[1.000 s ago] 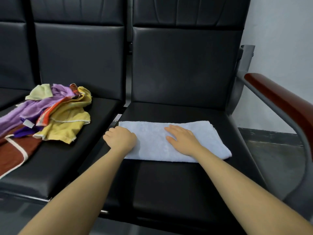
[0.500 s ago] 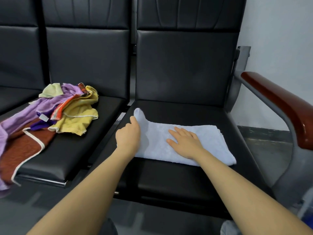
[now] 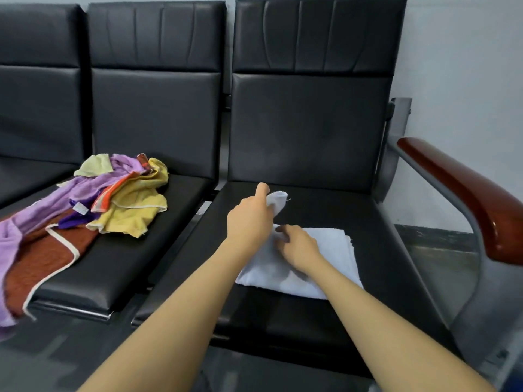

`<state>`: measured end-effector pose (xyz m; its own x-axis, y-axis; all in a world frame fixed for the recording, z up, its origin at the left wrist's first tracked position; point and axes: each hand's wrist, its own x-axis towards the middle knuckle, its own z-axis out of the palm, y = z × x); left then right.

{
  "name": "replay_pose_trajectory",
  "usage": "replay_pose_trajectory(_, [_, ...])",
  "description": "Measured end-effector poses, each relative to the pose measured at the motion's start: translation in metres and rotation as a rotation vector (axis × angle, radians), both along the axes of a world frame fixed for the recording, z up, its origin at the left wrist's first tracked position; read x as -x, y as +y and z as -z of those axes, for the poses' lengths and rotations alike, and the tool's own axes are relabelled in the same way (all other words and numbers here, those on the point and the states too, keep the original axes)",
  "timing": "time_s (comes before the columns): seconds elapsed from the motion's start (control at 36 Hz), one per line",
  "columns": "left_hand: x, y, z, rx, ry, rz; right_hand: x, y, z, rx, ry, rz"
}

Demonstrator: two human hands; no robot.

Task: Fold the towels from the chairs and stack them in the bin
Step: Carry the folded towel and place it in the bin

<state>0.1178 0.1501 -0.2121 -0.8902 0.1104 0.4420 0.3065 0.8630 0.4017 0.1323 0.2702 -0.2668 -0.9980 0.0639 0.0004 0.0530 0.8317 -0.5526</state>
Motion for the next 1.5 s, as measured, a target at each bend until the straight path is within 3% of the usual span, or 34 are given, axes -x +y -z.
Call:
replay_pose_trajectory(0.11, [-0.006,0.027,-0.006,-0.228,-0.115,0.08,-0.015,0.041,-0.008,-0.159,0.058,0.094])
replay_pose_trajectory(0.19, [-0.007,0.05,-0.002,-0.381,-0.206,0.15,-0.026,0.069,-0.013,-0.143,0.047,0.173])
replay_pose_trajectory(0.42, [-0.014,0.098,0.017,-0.307,-0.598,0.366,-0.038,0.109,-0.015,0.006,-0.032,0.393])
replay_pose_trajectory(0.53, [-0.014,0.091,0.026,-0.167,-0.482,0.252,-0.039,0.109,-0.017,-0.01,-0.103,0.384])
replay_pose_trajectory(0.64, [-0.018,0.081,0.035,0.236,-0.263,-0.025,-0.041,0.106,-0.013,-0.065,-0.007,0.353])
replay_pose_trajectory(0.81, [-0.015,0.065,0.055,0.417,-0.339,-0.231,-0.038,0.096,-0.016,-0.086,0.032,0.438])
replay_pose_trajectory(0.94, [-0.013,0.052,0.06,0.407,-0.304,-0.264,-0.036,0.088,-0.012,-0.364,0.044,0.493])
replay_pose_trajectory(1.11, [-0.013,0.046,0.062,0.379,-0.33,-0.225,-0.03,0.076,-0.005,-0.47,-0.107,0.489])
replay_pose_trajectory(1.33, [-0.008,0.038,0.057,0.056,-0.415,-0.112,-0.021,0.061,-0.001,-0.288,-0.049,0.381])
replay_pose_trajectory(1.5, [-0.016,0.028,0.049,0.027,-0.326,-0.088,-0.023,0.046,-0.007,-0.169,0.0,0.332])
